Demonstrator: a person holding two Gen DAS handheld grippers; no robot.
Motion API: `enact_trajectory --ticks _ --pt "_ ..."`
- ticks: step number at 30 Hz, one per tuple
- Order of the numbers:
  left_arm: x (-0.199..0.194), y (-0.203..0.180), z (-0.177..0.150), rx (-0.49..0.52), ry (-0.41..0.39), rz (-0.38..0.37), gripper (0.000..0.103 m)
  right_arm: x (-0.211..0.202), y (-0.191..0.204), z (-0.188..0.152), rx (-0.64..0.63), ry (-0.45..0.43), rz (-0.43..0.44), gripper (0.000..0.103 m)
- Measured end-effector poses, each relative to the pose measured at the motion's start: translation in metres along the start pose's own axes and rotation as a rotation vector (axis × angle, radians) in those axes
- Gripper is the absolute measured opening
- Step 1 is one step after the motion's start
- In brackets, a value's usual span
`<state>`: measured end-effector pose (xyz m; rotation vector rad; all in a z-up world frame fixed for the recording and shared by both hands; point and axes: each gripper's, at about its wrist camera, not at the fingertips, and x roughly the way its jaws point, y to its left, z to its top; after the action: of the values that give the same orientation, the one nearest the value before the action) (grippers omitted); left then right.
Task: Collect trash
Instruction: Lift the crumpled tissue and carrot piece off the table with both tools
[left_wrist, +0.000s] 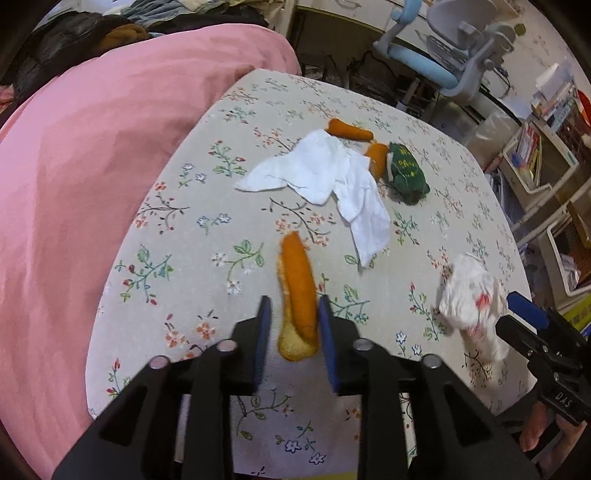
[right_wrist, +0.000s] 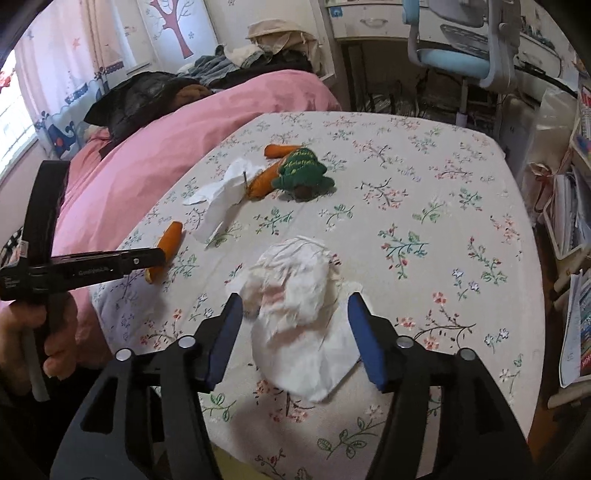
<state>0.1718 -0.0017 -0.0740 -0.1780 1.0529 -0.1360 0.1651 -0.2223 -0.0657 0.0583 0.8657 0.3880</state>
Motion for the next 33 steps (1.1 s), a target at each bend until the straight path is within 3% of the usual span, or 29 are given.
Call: enact_trajectory --ticks 5,12,14,15,16,19,27,33 --pt "0.001 0.002 0.002 -0.014 -0.014 0.004 0.033 0.012 -0.006 0.004 0.022 0.002 -0.022 0.059" --pt "0.008 -0.012 0.001 0.056 -0.027 0.042 0.033 0.033 -0.003 0.002 0.012 0.026 -0.032 0.057" --pt "0.011 -0.018 0.001 0.088 -0.036 0.061 0.033 0.037 -0.002 0.001 0.003 0.037 -0.019 0.041" --pt "0.012 -0.021 0.000 0.107 -0.042 0.071 0.026 0.037 0.000 0.000 -0.005 0.035 -0.014 0.037" --pt "0.013 -0.022 0.000 0.113 -0.045 0.074 0.017 0.037 0.002 0.000 -0.013 0.034 -0.009 0.027" --pt "0.009 -0.024 -0.001 0.117 -0.060 0.065 0.016 0.035 0.005 0.000 -0.030 0.029 -0.007 0.019" --pt "-0.025 -0.033 -0.013 0.152 -0.164 0.084 0.015 0.002 0.015 -0.007 -0.025 -0.027 0.055 0.017" --pt "-0.039 -0.040 -0.027 0.160 -0.187 0.073 0.015 -0.026 0.040 -0.030 -0.050 -0.052 0.096 0.017"
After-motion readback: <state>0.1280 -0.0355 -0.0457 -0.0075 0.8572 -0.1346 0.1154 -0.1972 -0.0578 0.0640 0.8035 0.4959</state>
